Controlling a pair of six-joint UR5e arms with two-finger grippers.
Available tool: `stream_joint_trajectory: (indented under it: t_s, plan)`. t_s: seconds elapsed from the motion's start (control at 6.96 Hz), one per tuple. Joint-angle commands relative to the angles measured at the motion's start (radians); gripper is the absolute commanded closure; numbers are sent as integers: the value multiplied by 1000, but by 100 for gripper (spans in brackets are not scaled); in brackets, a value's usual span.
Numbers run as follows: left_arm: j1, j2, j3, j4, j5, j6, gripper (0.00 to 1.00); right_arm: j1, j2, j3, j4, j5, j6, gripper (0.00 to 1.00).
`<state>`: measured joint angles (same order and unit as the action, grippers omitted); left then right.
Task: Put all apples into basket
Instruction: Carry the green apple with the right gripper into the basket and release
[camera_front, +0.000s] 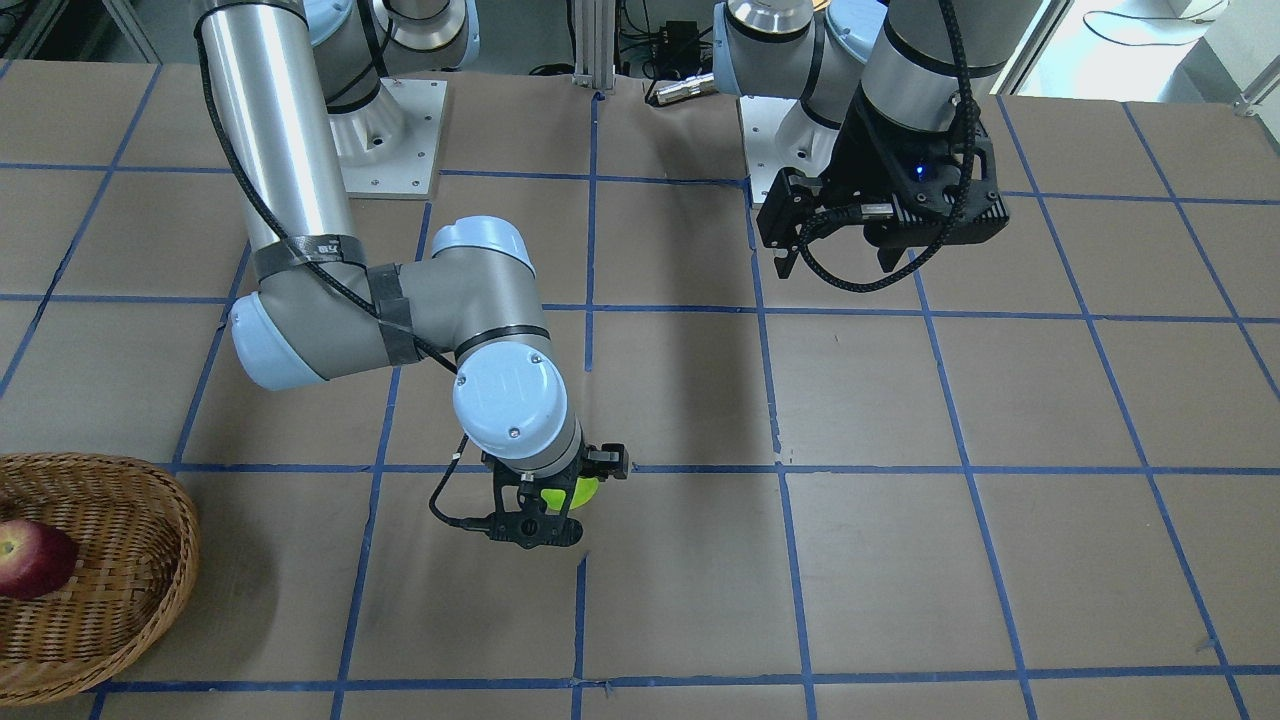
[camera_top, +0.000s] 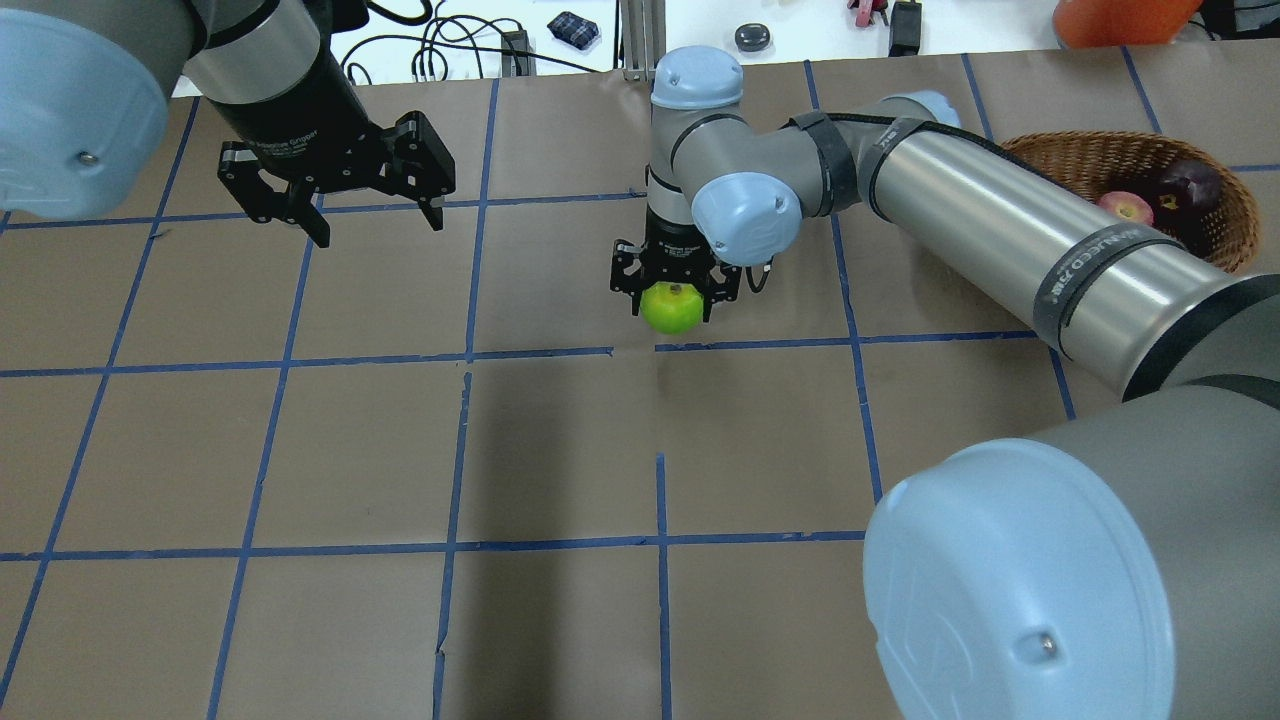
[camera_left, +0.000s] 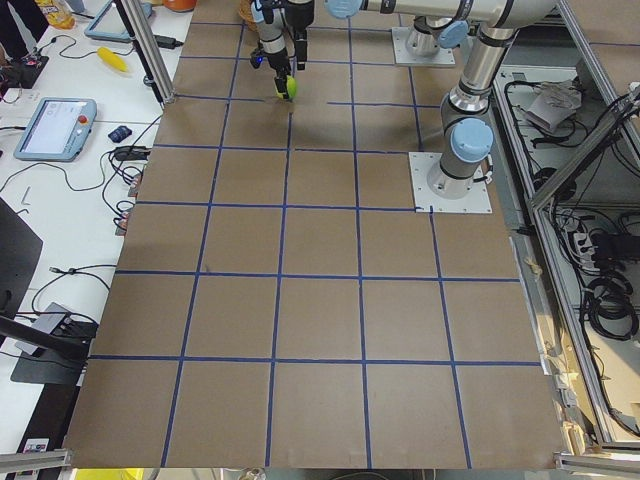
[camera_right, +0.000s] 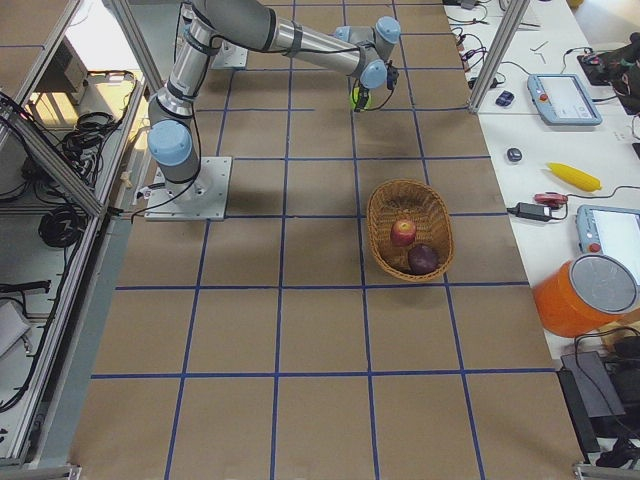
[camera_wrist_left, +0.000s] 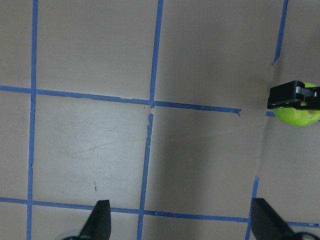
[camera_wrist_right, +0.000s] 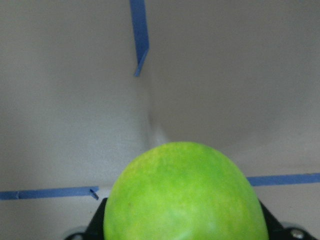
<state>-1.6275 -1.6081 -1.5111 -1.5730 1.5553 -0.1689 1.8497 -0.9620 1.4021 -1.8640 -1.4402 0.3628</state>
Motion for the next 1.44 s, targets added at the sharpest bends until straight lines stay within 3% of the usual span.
stream_joint_trajectory:
  t_s: [0.0,0.14,0.29,0.57,1.29]
  plan:
    - [1,-1,0,1,-3,0,0,-144,-36,-118,148,-65,-156,100]
    - [0,-1,0,1,-3,0,0,-271,-38,-167,193,-83,-291,100]
    - [1,-1,0,1,-4,0,0,-384,-29,-182,194,-157,-465,100]
    - [0,-1,0,5,-4,-1,0,-617,2,-178,184,-177,-693,100]
    - [0,-4,2,11,-8,-7,0,-652,65,-161,204,-170,-686,100]
